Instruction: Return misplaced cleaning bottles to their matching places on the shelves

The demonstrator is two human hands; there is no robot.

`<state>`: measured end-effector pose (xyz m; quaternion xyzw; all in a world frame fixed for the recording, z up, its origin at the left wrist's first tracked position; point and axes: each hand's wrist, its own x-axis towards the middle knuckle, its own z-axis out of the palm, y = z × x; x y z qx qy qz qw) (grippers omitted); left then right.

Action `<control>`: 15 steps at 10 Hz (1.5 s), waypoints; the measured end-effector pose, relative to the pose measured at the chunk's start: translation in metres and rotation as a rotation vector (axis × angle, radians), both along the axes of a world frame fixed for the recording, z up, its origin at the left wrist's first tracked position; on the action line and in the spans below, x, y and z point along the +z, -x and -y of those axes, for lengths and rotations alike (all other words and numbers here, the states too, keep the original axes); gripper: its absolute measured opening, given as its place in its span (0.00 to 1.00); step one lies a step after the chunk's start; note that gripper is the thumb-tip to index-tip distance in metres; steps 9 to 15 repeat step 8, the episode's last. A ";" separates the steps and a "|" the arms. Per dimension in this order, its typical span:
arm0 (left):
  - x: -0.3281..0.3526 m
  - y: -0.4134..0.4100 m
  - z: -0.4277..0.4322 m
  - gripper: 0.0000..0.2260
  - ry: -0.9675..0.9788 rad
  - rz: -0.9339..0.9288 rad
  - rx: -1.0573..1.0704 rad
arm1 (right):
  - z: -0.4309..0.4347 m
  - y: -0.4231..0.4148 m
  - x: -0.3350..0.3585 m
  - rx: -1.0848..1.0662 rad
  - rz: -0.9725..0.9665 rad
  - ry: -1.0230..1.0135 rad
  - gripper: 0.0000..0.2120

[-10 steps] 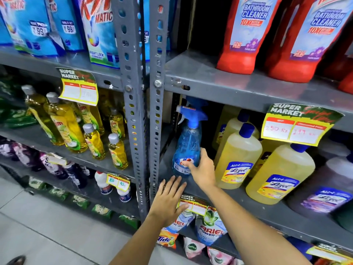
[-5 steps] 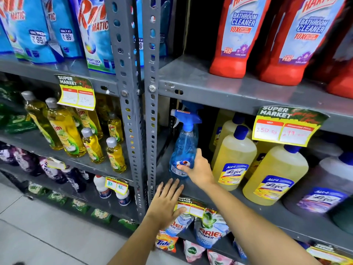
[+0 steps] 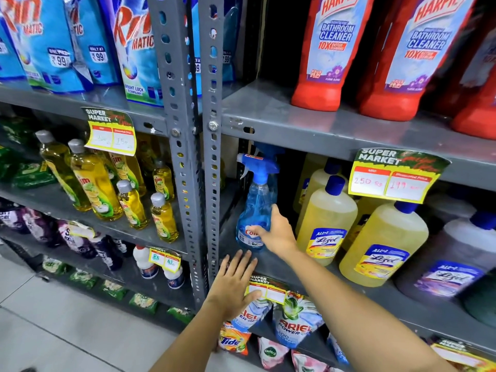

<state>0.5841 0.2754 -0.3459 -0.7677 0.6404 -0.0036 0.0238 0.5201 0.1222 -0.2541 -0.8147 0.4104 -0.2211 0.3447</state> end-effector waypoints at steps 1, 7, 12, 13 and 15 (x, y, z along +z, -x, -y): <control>0.001 0.001 0.000 0.35 -0.009 0.006 0.002 | -0.002 0.000 -0.002 -0.009 -0.029 0.033 0.32; 0.012 0.004 0.002 0.35 -0.096 0.032 0.027 | -0.013 0.019 0.018 0.081 0.054 -0.128 0.43; 0.030 0.015 0.000 0.31 0.084 -0.063 -0.025 | -0.034 0.054 0.027 -0.066 0.364 -0.079 0.38; 0.030 0.015 0.000 0.31 0.084 -0.063 -0.025 | -0.034 0.054 0.027 -0.066 0.364 -0.079 0.38; 0.030 0.015 0.000 0.31 0.084 -0.063 -0.025 | -0.034 0.054 0.027 -0.066 0.364 -0.079 0.38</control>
